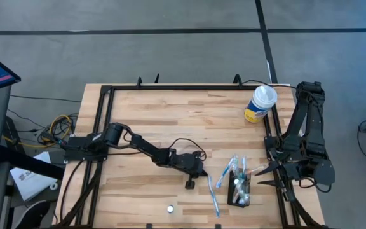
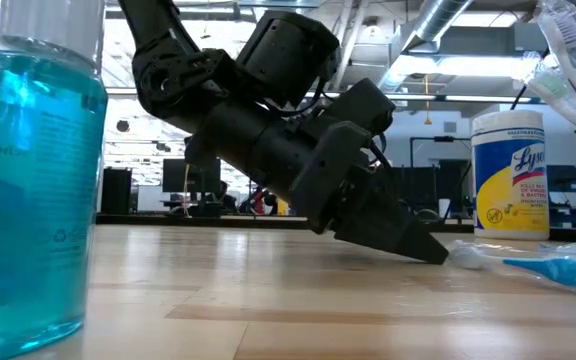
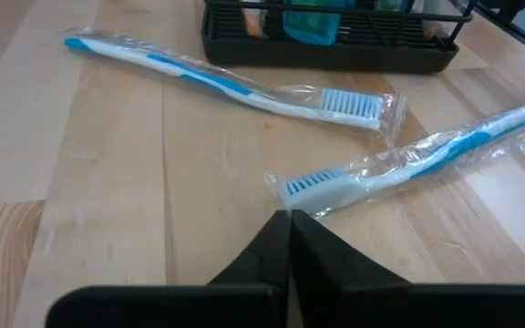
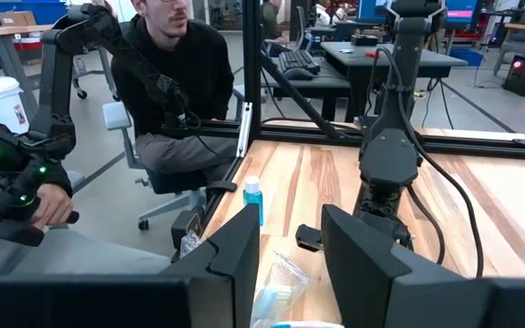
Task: Pick & Place toothbrushing station
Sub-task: Put the blue toothbrush into the black wire organizer
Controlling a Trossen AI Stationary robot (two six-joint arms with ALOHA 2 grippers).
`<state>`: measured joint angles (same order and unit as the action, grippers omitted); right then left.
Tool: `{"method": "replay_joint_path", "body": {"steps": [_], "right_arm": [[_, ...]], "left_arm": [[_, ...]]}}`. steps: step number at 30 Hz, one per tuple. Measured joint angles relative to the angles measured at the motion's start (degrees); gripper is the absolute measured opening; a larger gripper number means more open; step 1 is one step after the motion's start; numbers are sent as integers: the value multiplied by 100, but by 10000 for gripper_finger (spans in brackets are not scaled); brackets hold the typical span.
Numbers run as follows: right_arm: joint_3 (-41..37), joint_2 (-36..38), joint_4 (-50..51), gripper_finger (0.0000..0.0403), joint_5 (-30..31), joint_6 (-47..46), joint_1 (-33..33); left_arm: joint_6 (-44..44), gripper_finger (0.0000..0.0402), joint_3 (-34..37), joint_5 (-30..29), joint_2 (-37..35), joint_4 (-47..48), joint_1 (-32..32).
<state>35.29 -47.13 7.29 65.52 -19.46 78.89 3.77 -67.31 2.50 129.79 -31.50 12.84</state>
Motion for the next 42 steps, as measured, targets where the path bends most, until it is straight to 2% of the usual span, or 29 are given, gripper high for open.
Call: {"method": "replay_joint_path", "body": {"steps": [7, 19, 26, 36, 42], "right_arm": [[1, -2, -1, 111, 13, -2, 4], [2, -2, -231, 111, 37, -2, -265], [2, 0, -364, 111, 31, -2, -610], [2, -2, -689, 111, -525, 234, -1114], [2, 0, -1037, 111, -936, 663, -1430]], "left_arm": [[-157, 0, 61, -33, -363, 267, 34], [-1216, 0, 46, -1123, -1524, 154, 193], [-1589, 0, 37, -1335, -2208, 110, 193], [-1987, 0, 13, -1522, -2742, 63, 245], [-2179, 0, -343, -1564, -2830, 22, 283]]}}
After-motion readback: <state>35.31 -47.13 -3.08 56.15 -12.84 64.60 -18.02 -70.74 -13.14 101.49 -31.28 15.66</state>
